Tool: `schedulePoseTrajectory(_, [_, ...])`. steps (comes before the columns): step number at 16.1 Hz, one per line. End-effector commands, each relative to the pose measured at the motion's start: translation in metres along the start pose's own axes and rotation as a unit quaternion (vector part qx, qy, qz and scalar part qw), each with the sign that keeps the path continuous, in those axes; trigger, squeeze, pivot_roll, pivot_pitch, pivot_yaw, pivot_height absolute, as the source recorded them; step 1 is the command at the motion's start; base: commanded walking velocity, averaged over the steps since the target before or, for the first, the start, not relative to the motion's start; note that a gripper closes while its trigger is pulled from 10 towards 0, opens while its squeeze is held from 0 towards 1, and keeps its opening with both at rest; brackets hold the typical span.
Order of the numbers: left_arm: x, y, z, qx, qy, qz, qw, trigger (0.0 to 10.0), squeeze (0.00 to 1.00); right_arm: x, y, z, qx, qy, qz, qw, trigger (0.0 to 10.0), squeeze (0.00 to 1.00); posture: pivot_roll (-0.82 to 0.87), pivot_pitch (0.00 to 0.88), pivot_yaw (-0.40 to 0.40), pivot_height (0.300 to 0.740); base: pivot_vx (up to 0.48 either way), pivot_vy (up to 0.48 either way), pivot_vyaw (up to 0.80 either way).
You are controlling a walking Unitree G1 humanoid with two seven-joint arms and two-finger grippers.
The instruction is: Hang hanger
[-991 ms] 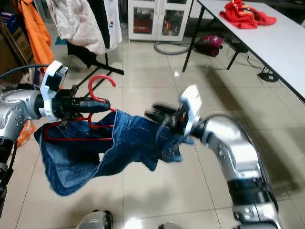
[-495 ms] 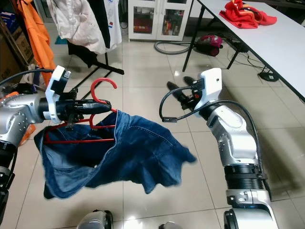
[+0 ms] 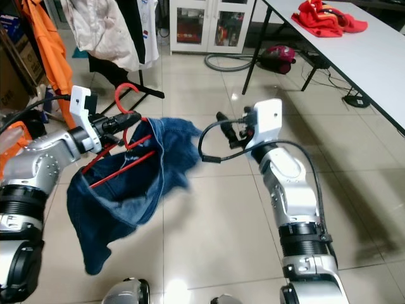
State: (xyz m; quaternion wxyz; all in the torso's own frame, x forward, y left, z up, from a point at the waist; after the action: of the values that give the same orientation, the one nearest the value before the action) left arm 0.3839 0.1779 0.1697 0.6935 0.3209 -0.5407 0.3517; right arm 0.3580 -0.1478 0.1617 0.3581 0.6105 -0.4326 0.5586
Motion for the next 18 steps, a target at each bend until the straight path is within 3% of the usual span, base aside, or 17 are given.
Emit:
schedulePoseTrajectory(1, [0.022, -0.006, 0.0, 0.038, -0.005, 0.043, 0.998, 0.0, 0.0, 0.001, 0.001, 0.0, -0.007, -0.005, 0.009, 1.0, 10.0, 0.0, 0.03, 0.043, -0.044, 0.74, 0.0, 0.0, 0.0])
schedulePoseTrajectory(5, [0.04, -0.011, 0.004, 0.112, 0.005, 0.091, 0.989, 0.0, 0.0, -0.001, 0.001, -0.001, -0.022, -0.018, 0.013, 1.0, 10.0, 0.0, 0.04, 0.04, -0.043, 0.74, 0.0, 0.0, 0.0])
schedulePoseTrajectory(8, [0.055, -0.01, -0.003, 0.19, 0.014, 0.128, 0.973, 0.0, 0.0, -0.007, 0.002, -0.005, -0.015, -0.014, 0.002, 1.0, 10.0, 0.0, 0.03, 0.041, -0.041, 0.74, 0.0, 0.0, 0.0])
schedulePoseTrajectory(12, [0.067, -0.009, -0.006, 0.218, 0.046, 0.149, 0.963, 0.0, 0.0, -0.032, 0.01, -0.026, 0.065, 0.046, -0.059, 0.995, 10.0, 0.0, 0.03, 0.04, -0.039, 0.74, 0.0, 0.0, 0.0])
schedulePoseTrajectory(14, [0.069, -0.011, -0.005, 0.224, 0.057, 0.151, 0.961, 0.0, 0.0, -0.044, 0.016, -0.04, 0.107, 0.051, -0.083, 0.989, 10.0, 0.0, 0.03, 0.042, -0.037, 0.74, 0.0, 0.0, 0.0])
schedulePoseTrajectory(16, [0.067, -0.012, -0.004, 0.231, 0.046, 0.145, 0.961, 0.0, 0.0, -0.046, 0.017, -0.042, 0.109, 0.047, -0.082, 0.99, 10.0, 0.0, 0.02, 0.043, -0.034, 0.74, 0.0, 0.0, 0.0])
schedulePoseTrajectory(17, [0.063, -0.012, -0.003, 0.235, 0.033, 0.14, 0.961, 2.7, 0.0, -0.044, 0.016, -0.04, 0.095, 0.04, -0.075, 0.992, 10.0, 0.0, 0.02, 0.043, -0.034, 0.74, 0.0, 0.0, 0.0])
schedulePoseTrajectory(18, [0.06, -0.013, -0.004, 0.24, 0.028, 0.134, 0.961, 10.0, 0.0, -0.042, 0.015, -0.036, 0.081, 0.034, -0.07, 0.994, 10.0, 0.0, 0.02, 0.043, -0.034, 0.74, 0.0, 0.0, 0.0])
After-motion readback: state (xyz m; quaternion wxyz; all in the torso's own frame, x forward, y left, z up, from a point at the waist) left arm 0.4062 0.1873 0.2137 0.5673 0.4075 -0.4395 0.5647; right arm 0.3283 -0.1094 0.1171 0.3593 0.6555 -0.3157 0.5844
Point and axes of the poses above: a point about 5 cm out from each wrist's last joint towards the gripper, its own y axis pointing back from the gripper into the wrist, its own x axis along the axis of the wrist's last joint, z = x × y, the point moved 2 cm from there along -y, pointing out of the wrist towards the gripper, and after that the axes turned 4 degrees about -y, right-handed, at the moved point
